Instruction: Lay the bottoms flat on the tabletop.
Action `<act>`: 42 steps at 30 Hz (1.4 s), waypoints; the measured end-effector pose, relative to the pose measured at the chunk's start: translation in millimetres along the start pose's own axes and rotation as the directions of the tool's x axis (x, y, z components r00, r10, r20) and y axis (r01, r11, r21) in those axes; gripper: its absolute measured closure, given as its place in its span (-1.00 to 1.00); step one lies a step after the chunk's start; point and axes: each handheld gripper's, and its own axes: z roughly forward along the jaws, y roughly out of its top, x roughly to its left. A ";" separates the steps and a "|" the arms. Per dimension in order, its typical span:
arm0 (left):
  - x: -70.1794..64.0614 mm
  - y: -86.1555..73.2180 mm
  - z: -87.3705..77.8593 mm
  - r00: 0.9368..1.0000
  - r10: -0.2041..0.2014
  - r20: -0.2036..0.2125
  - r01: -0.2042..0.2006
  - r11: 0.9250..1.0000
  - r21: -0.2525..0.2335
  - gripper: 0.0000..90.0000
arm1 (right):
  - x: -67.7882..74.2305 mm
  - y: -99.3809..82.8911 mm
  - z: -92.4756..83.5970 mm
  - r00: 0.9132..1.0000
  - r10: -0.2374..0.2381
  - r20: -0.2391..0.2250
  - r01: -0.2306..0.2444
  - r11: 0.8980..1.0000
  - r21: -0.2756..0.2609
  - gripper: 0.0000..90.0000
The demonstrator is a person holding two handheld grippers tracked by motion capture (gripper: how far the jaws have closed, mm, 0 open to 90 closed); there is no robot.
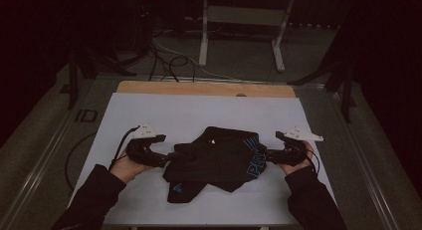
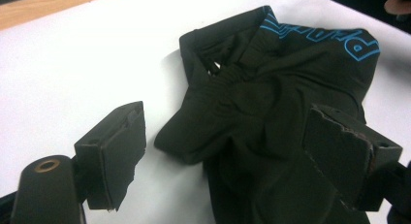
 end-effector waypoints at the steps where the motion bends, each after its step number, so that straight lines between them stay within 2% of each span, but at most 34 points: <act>1: 1.7 1.0 3.1 1.000 -0.015 0.001 0.015 1.000 0.000 -0.62 | -1.3 0.4 2.5 1.000 0.004 0.000 -0.004 1.000 0.001 -0.79; 2: 3.2 1.8 6.6 1.000 -0.024 0.003 0.024 1.000 0.001 -0.62 | -2.2 0.6 4.9 1.000 0.002 0.017 -0.002 1.000 -0.001 -0.79; 3: 4.4 2.4 10.2 1.000 -0.031 -0.004 0.031 1.000 0.000 -0.62 | -3.5 0.2 7.8 1.000 -0.004 -0.008 0.004 1.000 0.003 -0.79; 5: 6.9 3.4 17.7 0.999 -0.037 -0.002 0.037 0.999 0.014 -0.61 | -3.8 -0.4 14.9 1.000 -0.020 0.017 0.019 0.999 0.028 -0.78; 6: 7.8 3.6 21.9 0.999 -0.039 -0.011 0.039 0.999 0.028 -0.61 | -5.0 -1.4 17.9 1.000 -0.028 -0.005 0.028 0.999 0.031 -0.71; 9: 10.5 2.4 30.6 0.998 -0.056 -0.014 0.056 0.997 0.051 -0.58 | -6.5 -3.2 25.1 0.999 -0.038 -0.001 0.038 0.998 0.045 -0.68; 12: 15.1 -3.2 42.8 0.996 -0.089 -0.013 0.090 0.990 0.107 -0.52 | -12.8 -7.3 39.5 0.999 -0.038 -0.017 0.039 0.996 0.080 -0.64; 14: 16.1 -7.4 48.5 0.994 -0.110 -0.002 0.109 0.986 0.125 -0.51 | -16.0 -9.9 46.6 0.999 -0.031 -0.028 0.033 0.995 0.097 -0.63; 15: 16.1 -7.4 48.5 0.994 -0.110 -0.002 0.109 0.986 0.125 -0.51 | -16.0 -9.9 46.6 0.999 -0.031 -0.028 0.033 0.995 0.097 -0.63; 16: 16.7 -10.8 53.7 0.993 -0.120 -0.005 0.119 0.981 0.153 -0.48 | -17.9 -12.8 53.5 0.999 -0.025 -0.028 0.028 0.993 0.114 -0.63; 17: 17.0 -12.3 55.6 0.993 -0.121 -0.007 0.121 0.979 0.162 -0.47 | -18.5 -14.3 56.6 0.999 -0.019 -0.038 0.023 0.992 0.122 -0.63; 18: 17.7 -13.5 57.3 0.991 -0.131 -0.010 0.130 0.976 0.176 -0.43 | -18.6 -15.6 60.2 0.999 -0.014 -0.030 0.018 0.991 0.134 -0.63; 20: 18.3 -15.7 59.1 0.991 -0.131 -0.020 0.133 0.973 0.187 -0.34 | -19.7 -17.9 66.1 0.999 -0.007 -0.041 0.013 0.988 0.153 -0.63; 22: 19.8 -16.3 59.2 0.990 -0.140 -0.024 0.142 0.971 0.192 -0.13 | -20.1 -18.9 71.2 0.999 -0.007 -0.035 0.013 0.985 0.173 -0.62; 24: 24.2 -18.3 57.1 0.985 -0.169 -0.042 0.174 0.969 0.178 0.15 | -20.7 -19.3 74.7 0.999 -0.005 -0.032 0.011 0.982 0.186 -0.57; 25: 25.5 -19.2 56.7 0.983 -0.179 -0.037 0.183 0.968 0.172 0.26 | -21.1 -19.5 76.5 1.000 -0.002 -0.031 0.008 0.981 0.192 -0.54; 26: 27.0 -20.1 56.6 0.982 -0.186 -0.031 0.189 0.966 0.174 0.29 | -21.3 -19.8 78.5 1.000 0.003 -0.028 0.003 0.980 0.200 -0.51; 28: 28.7 -22.2 57.3 0.984 -0.177 -0.029 0.179 0.966 0.186 0.36 | -21.0 -20.8 82.5 1.000 -0.003 -0.019 0.007 0.974 0.226 -0.38; 30: 30.3 -24.4 58.8 0.981 -0.195 -0.022 0.196 0.963 0.186 0.35 | -19.6 -22.3 85.3 1.000 -0.010 -0.020 0.015 0.969 0.248 -0.32; 31: 31.1 -25.2 59.6 0.980 -0.200 -0.017 0.199 0.960 0.197 0.32 | -18.5 -23.0 86.5 1.000 -0.013 -0.004 0.014 0.968 0.249 -0.22; 33: 31.1 -26.4 61.5 0.979 -0.201 -0.020 0.201 0.956 0.214 0.22 | -18.2 -23.2 84.8 0.999 -0.028 0.017 0.023 0.971 0.239 0.05; 35: 31.1 -27.7 63.0 0.978 -0.207 -0.016 0.205 0.953 0.223 0.19 | -17.7 -21.9 82.1 0.997 -0.054 0.048 0.041 0.968 0.248 0.47; 36: 31.1 -27.7 63.0 0.978 -0.207 -0.016 0.205 0.953 0.223 0.18 | -17.7 -21.9 82.1 0.997 -0.054 0.048 0.041 0.968 0.248 0.47; 38: 30.8 -27.5 63.7 0.975 -0.223 -0.010 0.219 0.951 0.219 0.17 | -19.8 -20.5 78.9 0.998 -0.049 0.032 0.040 0.970 0.238 0.77; 39: 30.8 -27.1 64.0 0.975 -0.224 -0.011 0.220 0.950 0.222 0.17 | -19.7 -19.8 77.5 0.998 -0.057 0.030 0.048 0.970 0.237 0.81; 41: 30.2 -26.8 65.1 0.975 -0.224 0.000 0.218 0.950 0.222 0.22 | -19.6 -17.2 72.3 0.997 -0.066 0.027 0.059 0.977 0.207 0.83; 42: 29.4 -26.8 65.2 0.980 -0.200 -0.012 0.197 0.955 0.222 0.37 | -19.9 -15.8 69.7 0.998 -0.060 0.029 0.054 0.981 0.184 0.83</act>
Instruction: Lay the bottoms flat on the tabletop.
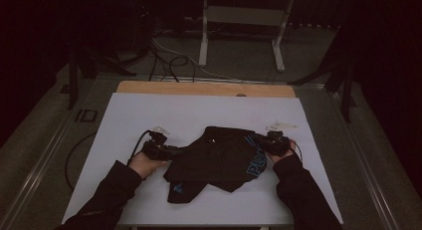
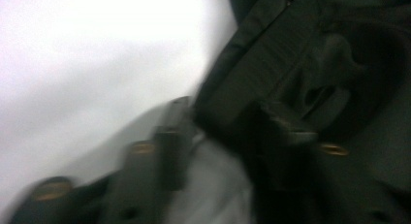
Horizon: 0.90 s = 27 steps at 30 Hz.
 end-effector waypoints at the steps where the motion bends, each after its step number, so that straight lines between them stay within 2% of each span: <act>1: -1.0 -0.1 0.2 1.000 0.010 -0.001 -0.010 1.000 -0.010 0.47 | -0.7 1.3 -3.4 1.000 0.005 0.001 -0.005 1.000 -0.014 0.83; 3: -1.4 0.0 -0.8 1.000 0.022 0.007 -0.022 0.999 -0.029 0.76 | -1.0 2.7 -6.0 1.000 0.003 0.004 -0.003 0.999 -0.032 0.83; 4: -5.0 2.5 -2.7 0.999 0.047 -0.021 -0.048 0.998 -0.048 0.79 | -1.8 6.0 -10.9 1.000 0.001 0.005 -0.001 0.999 -0.051 0.83; 5: -5.0 2.5 -2.7 0.999 0.047 -0.021 -0.048 0.998 -0.048 0.81 | -1.8 6.0 -10.9 1.000 0.001 0.005 -0.001 0.999 -0.051 0.83; 6: -8.0 4.4 -3.9 0.996 0.076 -0.046 -0.078 0.995 -0.055 0.81 | -2.0 6.9 -12.3 1.000 0.000 0.006 0.001 0.998 -0.060 0.83; 7: -10.8 10.7 -8.5 0.991 0.099 -0.090 -0.106 0.991 -0.075 0.81 | -1.6 9.6 -15.4 1.000 -0.005 0.016 0.007 0.997 -0.077 0.83; 8: -11.1 15.1 -12.4 0.988 0.105 -0.113 -0.117 0.988 -0.099 0.81 | -1.5 11.1 -16.7 1.000 -0.002 0.020 0.004 0.996 -0.090 0.83; 9: -11.1 15.1 -12.4 0.988 0.105 -0.113 -0.117 0.988 -0.099 0.81 | -1.5 11.1 -16.7 1.000 -0.002 0.020 0.004 0.996 -0.090 0.83; 10: -9.3 25.8 -21.3 0.980 0.109 -0.166 -0.134 0.980 -0.149 0.81 | -1.4 15.1 -18.6 1.000 0.009 0.018 -0.007 0.994 -0.113 0.83; 11: -8.1 31.7 -25.6 0.973 0.115 -0.198 -0.150 0.973 -0.173 0.81 | -1.0 17.5 -18.9 1.000 0.012 0.015 -0.010 0.992 -0.124 0.83; 12: -8.1 31.7 -25.6 0.973 0.115 -0.198 -0.150 0.973 -0.173 0.81 | -1.0 17.5 -18.9 1.000 0.012 0.015 -0.010 0.992 -0.124 0.83; 13: -7.4 39.5 -29.9 0.964 0.116 -0.240 -0.167 0.965 -0.203 0.81 | -0.1 20.4 -19.1 1.000 0.011 0.016 -0.009 0.991 -0.135 0.83; 14: -5.5 48.8 -35.0 0.957 0.122 -0.264 -0.187 0.954 -0.237 0.81 | 1.7 24.8 -19.3 1.000 0.008 0.010 -0.007 0.989 -0.149 0.83; 17: -0.2 64.7 -39.1 0.948 0.135 -0.288 -0.215 0.939 -0.268 0.81 | 2.2 39.8 -18.1 0.999 0.024 0.028 -0.019 0.984 -0.180 0.83; 19: 4.6 75.3 -39.4 0.935 0.144 -0.324 -0.239 0.931 -0.275 0.81 | 0.2 47.1 -17.7 0.999 0.042 0.032 -0.034 0.980 -0.198 0.83; 22: 12.3 88.5 -38.2 0.930 0.135 -0.343 -0.238 0.930 -0.281 0.81 | -3.6 58.2 -16.4 0.995 0.084 0.048 -0.071 0.970 -0.232 0.83; 23: 13.9 92.6 -37.5 0.926 0.135 -0.353 -0.244 0.927 -0.284 0.81 | -3.5 61.3 -15.5 0.994 0.089 0.059 -0.072 0.969 -0.237 0.83; 24: 14.8 95.2 -37.3 0.920 0.140 -0.365 -0.254 0.923 -0.287 0.81 | -2.7 64.3 -14.8 0.993 0.092 0.068 -0.073 0.968 -0.240 0.83; 25: 16.8 99.9 -37.0 0.913 0.139 -0.383 -0.259 0.923 -0.284 0.81 | -1.7 66.3 -14.2 0.993 0.091 0.077 -0.070 0.968 -0.240 0.83; 26: 18.4 102.5 -36.4 0.915 0.129 -0.381 -0.250 0.925 -0.288 0.81 | -0.2 69.0 -13.1 0.993 0.094 0.075 -0.073 0.966 -0.248 0.83; 27: 20.8 106.4 -35.1 0.913 0.120 -0.390 -0.244 0.927 -0.285 0.81 | 0.4 70.4 -13.0 0.992 0.095 0.080 -0.072 0.965 -0.251 0.83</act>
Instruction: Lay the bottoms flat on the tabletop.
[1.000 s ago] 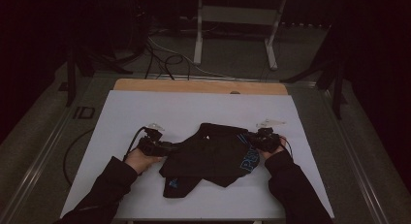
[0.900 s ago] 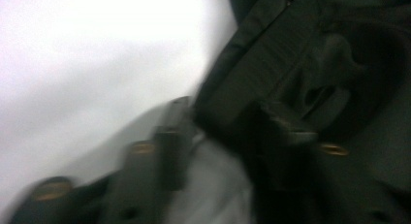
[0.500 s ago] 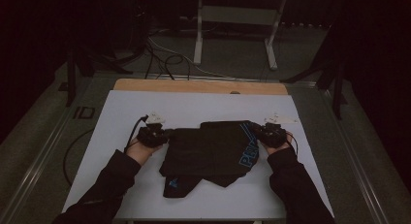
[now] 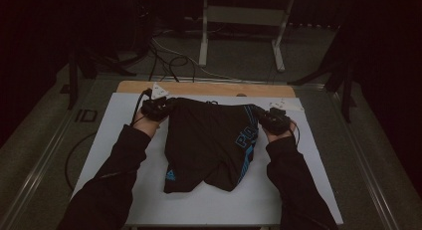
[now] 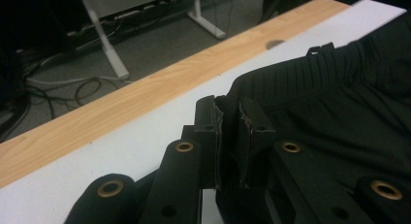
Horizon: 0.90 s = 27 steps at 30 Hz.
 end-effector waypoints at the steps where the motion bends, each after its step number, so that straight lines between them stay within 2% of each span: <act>1: 0.4 1.9 -0.2 0.999 0.021 -0.035 -0.021 1.000 -0.016 0.81 | 1.2 1.8 1.4 1.000 0.006 0.002 -0.006 1.000 -0.006 0.83; 2: 0.7 5.1 -1.7 0.998 0.025 -0.055 -0.028 0.998 -0.058 0.81 | 1.7 3.0 2.2 1.000 0.010 -0.003 -0.010 1.000 -0.009 0.83; 3: 2.7 9.0 -2.8 0.999 0.014 -0.043 -0.018 0.997 -0.079 0.81 | 3.0 4.6 2.8 1.000 0.009 -0.006 -0.009 1.000 -0.015 0.83; 4: 4.1 12.2 -1.7 0.999 0.000 -0.032 -0.003 0.997 -0.072 0.80 | 4.3 6.1 3.8 1.000 0.004 -0.002 -0.004 1.000 -0.016 0.83; 5: 4.8 13.8 0.7 1.000 0.001 -0.023 -0.002 0.999 -0.045 0.79 | 5.5 7.4 4.9 1.000 0.003 -0.002 -0.003 1.000 -0.017 0.83; 6: 4.8 13.4 3.1 0.999 0.014 -0.029 -0.015 1.000 -0.021 0.77 | 6.1 8.2 5.6 1.000 0.000 -0.003 0.000 1.000 -0.017 0.83; 7: 3.2 10.7 3.7 0.998 0.036 -0.047 -0.037 0.999 -0.023 0.76 | 6.6 9.0 6.6 1.000 -0.004 0.006 0.004 1.000 -0.013 0.83; 8: 3.1 7.9 3.8 0.999 0.030 -0.038 -0.031 0.999 -0.031 0.74 | 7.3 9.3 7.3 1.000 -0.009 0.012 0.009 1.000 -0.012 0.82; 10: 4.0 1.2 5.1 1.000 -0.007 0.001 0.007 1.000 -0.026 0.54 | 7.7 8.4 8.7 1.000 -0.015 0.003 0.015 1.000 0.007 0.76; 11: 4.6 -2.1 6.4 0.999 -0.028 0.022 0.028 1.000 -0.007 0.18 | 7.5 6.8 10.1 1.000 -0.019 0.002 0.018 1.000 0.023 0.52; 13: 3.6 -9.1 6.5 0.998 -0.052 0.027 0.052 0.999 0.007 -0.22 | 4.9 3.9 11.7 1.000 0.015 -0.015 -0.014 0.999 0.039 0.08; 14: 3.3 -11.9 5.4 0.997 -0.069 0.041 0.068 0.998 0.014 -0.46 | 3.3 2.7 11.5 1.000 0.030 -0.003 -0.030 0.999 0.045 -0.05; 15: 3.1 -14.8 3.8 0.994 -0.081 0.075 0.080 0.997 0.017 -0.53 | 1.6 1.4 10.4 0.999 0.042 0.007 -0.042 0.998 0.046 -0.21; 16: 2.6 -17.0 1.7 0.990 -0.088 0.108 0.087 0.996 0.017 -0.67 | -0.9 -0.1 9.2 0.999 0.054 -0.007 -0.054 0.997 0.048 -0.40; 17: 1.7 -18.5 -0.1 0.988 -0.092 0.120 0.091 0.996 0.012 -0.75 | -2.9 -1.5 8.4 0.998 0.058 -0.025 -0.057 0.997 0.059 -0.52; 19: -2.0 -22.4 -5.9 0.983 -0.098 0.155 0.097 0.995 0.011 -0.77 | -5.4 -4.2 6.3 0.998 0.058 -0.030 -0.056 0.996 0.066 -0.65; 20: -4.6 -24.1 -8.4 0.981 -0.090 0.172 0.090 0.996 0.006 -0.81 | -6.9 -5.6 5.1 0.997 0.057 -0.049 -0.053 0.996 0.070 -0.69; 23: -10.5 -27.3 -13.3 0.979 -0.069 0.191 0.068 0.998 0.009 -0.83 | -7.7 -8.0 2.9 0.998 0.053 -0.042 -0.050 0.996 0.077 -0.69; 25: -18.6 -33.1 -22.1 0.973 -0.063 0.222 0.063 0.998 0.006 -0.83 | -6.3 -12.3 -1.6 0.998 0.037 -0.043 -0.034 0.996 0.080 -0.68; 27: -20.8 -34.6 -24.3 0.972 -0.059 0.228 0.059 0.998 0.008 -0.83 | -5.4 -13.4 -2.9 0.998 0.040 -0.056 -0.035 0.996 0.081 -0.69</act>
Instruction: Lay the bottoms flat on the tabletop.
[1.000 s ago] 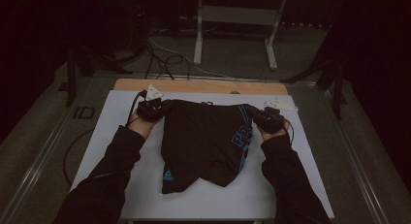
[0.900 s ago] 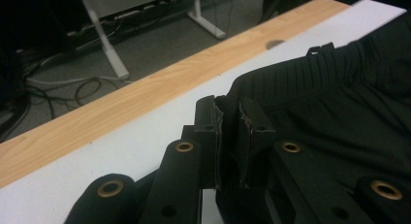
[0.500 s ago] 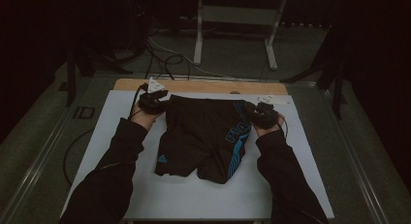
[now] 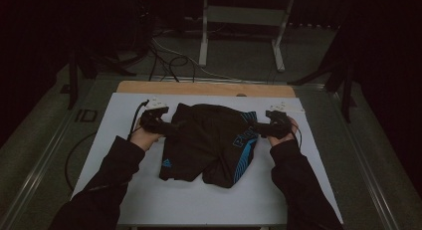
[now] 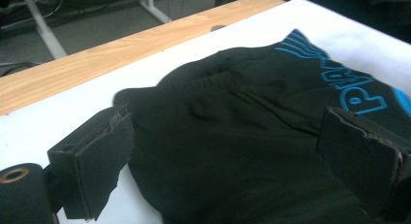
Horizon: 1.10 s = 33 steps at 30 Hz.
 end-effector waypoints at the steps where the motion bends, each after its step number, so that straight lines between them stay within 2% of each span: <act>1: -2.6 -1.8 -1.8 1.000 0.006 0.003 -0.006 1.000 -0.001 -0.83 | 1.3 -1.3 -1.1 1.000 -0.004 0.003 0.004 1.000 -0.001 -0.68; 2: -5.0 -3.4 -3.5 1.000 0.008 0.014 -0.008 1.000 -0.001 -0.83 | 2.7 -2.3 -2.0 1.000 -0.016 0.011 0.016 1.000 0.001 -0.68; 5: -14.6 -8.5 -11.9 0.999 0.025 0.039 -0.025 1.000 -0.006 -0.85 | 6.4 -6.8 -5.4 1.000 -0.026 -0.005 0.026 1.000 0.002 -0.68; 11: -23.1 -12.8 -26.8 0.997 0.043 0.060 -0.042 0.999 -0.028 -0.85 | 8.2 -10.7 -8.9 1.000 -0.029 -0.013 0.029 0.999 0.013 -0.68; 14: -30.9 -19.1 -40.8 0.995 0.062 0.077 -0.060 0.998 -0.036 -0.85 | 12.6 -13.1 -13.9 0.999 -0.042 -0.034 0.043 0.999 0.015 -0.69; 16: -33.3 -21.4 -44.4 0.994 0.070 0.086 -0.068 0.997 -0.034 -0.85 | 15.3 -13.7 -15.9 0.998 -0.046 -0.047 0.047 0.999 0.012 -0.69; 19: -41.5 -31.1 -56.5 0.989 0.099 0.109 -0.095 0.995 -0.037 -0.85 | 25.6 -14.3 -23.2 0.995 -0.072 -0.074 0.073 0.997 0.013 -0.69; 20: -44.0 -35.5 -60.5 0.987 0.114 0.113 -0.112 0.993 -0.030 -0.85 | 33.6 -15.1 -28.7 0.992 -0.083 -0.099 0.084 0.996 0.008 -0.69; 21: -46.2 -40.7 -64.2 0.985 0.115 0.125 -0.113 0.993 -0.028 -0.85 | 33.6 -15.1 -28.7 0.992 -0.083 -0.099 0.084 0.996 0.008 -0.69; 23: -49.9 -52.1 -70.8 0.982 0.117 0.146 -0.117 0.993 -0.013 -0.85 | 42.4 -16.1 -33.4 0.988 -0.093 -0.126 0.094 0.996 0.002 -0.70; 24: -52.1 -58.6 -73.7 0.979 0.124 0.158 -0.125 0.992 -0.008 -0.83 | 51.1 -16.9 -36.4 0.983 -0.091 -0.160 0.092 0.996 -0.001 -0.70; 26: -57.0 -71.5 -78.1 0.976 0.139 0.165 -0.144 0.989 0.020 -0.83 | 55.3 -17.6 -37.7 0.981 -0.087 -0.171 0.087 0.996 -0.007 -0.70; 27: -59.0 -77.8 -80.0 0.975 0.149 0.163 -0.156 0.987 0.030 -0.81 | 60.2 -18.1 -38.5 0.978 -0.087 -0.188 0.087 0.996 -0.007 -0.70; 28: -60.5 -84.1 -81.3 0.974 0.151 0.169 -0.160 0.986 0.042 -0.76 | 71.1 -19.3 -39.1 0.972 -0.101 -0.212 0.100 0.995 -0.016 -0.70; 29: -61.8 -90.3 -82.0 0.973 0.158 0.170 -0.170 0.984 0.056 -0.76 | 71.1 -19.3 -39.1 0.972 -0.101 -0.212 0.100 0.995 -0.016 -0.70; 30: -62.8 -96.5 -82.0 0.970 0.172 0.171 -0.188 0.979 0.080 -0.67 | 76.3 -19.8 -39.5 0.969 -0.106 -0.223 0.103 0.994 -0.022 -0.70; 31: -63.2 -102.3 -81.1 0.967 0.193 0.167 -0.213 0.971 0.106 -0.64 | 84.2 -20.5 -39.3 0.962 -0.097 -0.256 0.092 0.995 -0.028 -0.71; 32: -63.5 -107.8 -79.6 0.966 0.200 0.161 -0.221 0.967 0.124 -0.64 | 84.2 -20.5 -39.3 0.962 -0.097 -0.256 0.092 0.995 -0.028 -0.71; 33: -63.4 -112.4 -77.4 0.965 0.209 0.156 -0.233 0.961 0.150 -0.62 | 91.8 -21.3 -38.8 0.955 -0.104 -0.277 0.100 0.995 -0.028 -0.71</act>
